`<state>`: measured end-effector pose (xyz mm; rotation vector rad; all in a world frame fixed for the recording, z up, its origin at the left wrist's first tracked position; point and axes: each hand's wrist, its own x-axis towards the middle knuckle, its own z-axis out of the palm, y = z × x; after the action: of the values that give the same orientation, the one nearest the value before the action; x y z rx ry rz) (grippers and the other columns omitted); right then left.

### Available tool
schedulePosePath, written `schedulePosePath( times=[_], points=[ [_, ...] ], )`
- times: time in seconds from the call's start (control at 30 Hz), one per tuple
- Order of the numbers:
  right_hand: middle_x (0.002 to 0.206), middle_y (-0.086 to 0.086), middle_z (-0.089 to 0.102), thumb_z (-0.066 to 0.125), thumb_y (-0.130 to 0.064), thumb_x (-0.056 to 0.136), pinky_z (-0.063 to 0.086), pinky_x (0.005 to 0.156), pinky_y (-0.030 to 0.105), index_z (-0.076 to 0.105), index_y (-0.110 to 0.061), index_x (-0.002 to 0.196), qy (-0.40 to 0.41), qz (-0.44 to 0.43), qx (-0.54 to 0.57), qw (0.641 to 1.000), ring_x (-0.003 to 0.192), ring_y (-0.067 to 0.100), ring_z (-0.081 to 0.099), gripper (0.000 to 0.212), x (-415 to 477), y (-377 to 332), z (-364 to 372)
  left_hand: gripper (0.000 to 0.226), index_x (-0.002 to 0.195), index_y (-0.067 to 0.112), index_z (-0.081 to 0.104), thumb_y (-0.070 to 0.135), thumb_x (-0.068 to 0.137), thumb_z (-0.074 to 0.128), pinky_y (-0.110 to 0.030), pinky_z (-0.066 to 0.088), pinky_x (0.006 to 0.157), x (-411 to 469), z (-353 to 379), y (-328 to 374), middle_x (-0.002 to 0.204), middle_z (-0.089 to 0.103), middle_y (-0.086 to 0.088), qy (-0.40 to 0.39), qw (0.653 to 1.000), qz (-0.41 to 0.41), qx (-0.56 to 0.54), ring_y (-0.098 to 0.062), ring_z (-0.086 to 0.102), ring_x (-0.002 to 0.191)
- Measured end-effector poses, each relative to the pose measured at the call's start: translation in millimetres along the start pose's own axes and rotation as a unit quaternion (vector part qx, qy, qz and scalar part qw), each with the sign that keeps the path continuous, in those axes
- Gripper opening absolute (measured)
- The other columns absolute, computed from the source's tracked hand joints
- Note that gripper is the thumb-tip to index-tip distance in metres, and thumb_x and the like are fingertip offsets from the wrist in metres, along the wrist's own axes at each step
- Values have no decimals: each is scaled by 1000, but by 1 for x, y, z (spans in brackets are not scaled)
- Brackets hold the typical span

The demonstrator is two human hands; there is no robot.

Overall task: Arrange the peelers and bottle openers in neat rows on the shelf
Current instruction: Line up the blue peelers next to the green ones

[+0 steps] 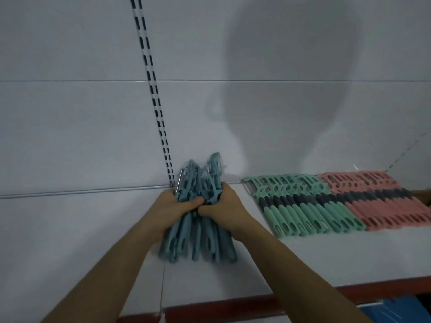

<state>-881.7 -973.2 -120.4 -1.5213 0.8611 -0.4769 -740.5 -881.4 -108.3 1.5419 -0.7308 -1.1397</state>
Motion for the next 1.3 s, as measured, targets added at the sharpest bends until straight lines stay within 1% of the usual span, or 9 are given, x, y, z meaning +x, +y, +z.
schedulePosePath(
  times=[0.2, 0.33, 0.5, 0.63, 0.7, 0.77, 0.87, 1.03, 1.3],
  points=[
    [92, -2, 77, 82, 2, 64, 63, 71, 31, 66, -18, 107, -19, 16, 96, 995, 84, 16, 75, 49, 14, -2, 55, 16, 102, 20, 77, 9, 92, 72, -19, 58, 65, -16, -51, 0, 94, 80, 2, 103, 989, 27, 107, -15, 77, 87],
    [100, 0, 73, 85, -10, 61, 62, 78, 39, 59, -19, 116, 0, 5, 41, 999, 90, 18, 72, 61, 23, -1, 79, 12, 98, 15, 71, 15, 87, 76, -37, 61, 78, -22, -75, -9, 88, 77, -3, 186, 957, 20, 223, -23, 73, 86],
    [93, -8, 66, 78, -13, 68, 51, 54, 12, 51, -30, 106, 5, -23, -20, 1000, 74, 1, 66, 50, 25, 1, 71, 101, 160, 15, 17, 29, 83, 82, -33, 49, 87, -30, -83, -19, 125, 64, -10, 277, 906, -28, 318, -25, 61, 106],
    [94, 0, 69, 77, -6, 70, 57, 62, 22, 56, -25, 109, -41, -32, 29, 998, 76, 9, 70, 48, 24, -3, 48, 83, 159, 14, 28, 22, 90, 74, -48, 36, 117, -39, -61, -21, 150, 47, -10, 383, 832, 192, 354, -27, 44, 140],
    [90, 0, 71, 77, -4, 70, 57, 61, 21, 58, -25, 109, -40, -47, 68, 996, 76, 10, 71, 49, 23, -7, 34, 64, 150, 23, 43, 28, 93, 70, -33, 43, 111, -40, -41, -14, 143, 55, 5, 320, 873, 267, 255, -9, 52, 133],
    [93, 1, 74, 77, -4, 72, 60, 68, 28, 59, -23, 115, -43, -76, 113, 990, 84, 18, 74, 50, 24, -13, 23, 78, 151, 34, 37, 47, 85, 77, -24, 47, 104, -37, -20, -2, 138, 55, 17, 136, 970, 172, 104, 6, 56, 124],
    [96, 2, 75, 82, -11, 74, 62, 77, 34, 59, -21, 116, -47, -115, 135, 983, 91, 21, 74, 50, 25, -20, 11, 85, 148, 27, 41, 26, 78, 88, -22, 56, 89, -23, 5, 1, 125, 69, 11, -55, 996, 68, 23, -2, 66, 114],
    [103, -16, 70, 83, -40, 79, 52, 76, 11, 47, -25, 122, -48, -202, -64, 976, 96, -3, 67, 58, 16, -25, -13, 50, 117, 6, 64, -15, 72, 74, -29, 59, 67, -2, 35, -4, 92, 77, -4, 35, 991, 124, 29, -22, 75, 85],
    [119, -8, 71, 72, -28, 93, 53, 98, 38, 57, -20, 131, -52, -189, -105, 975, 112, 10, 66, 41, 21, -32, -57, 22, 101, 33, 79, 23, 81, 79, -33, 58, 64, 22, 45, 2, 92, 76, -10, -26, 990, 129, -45, -23, 69, 73]
  ],
)
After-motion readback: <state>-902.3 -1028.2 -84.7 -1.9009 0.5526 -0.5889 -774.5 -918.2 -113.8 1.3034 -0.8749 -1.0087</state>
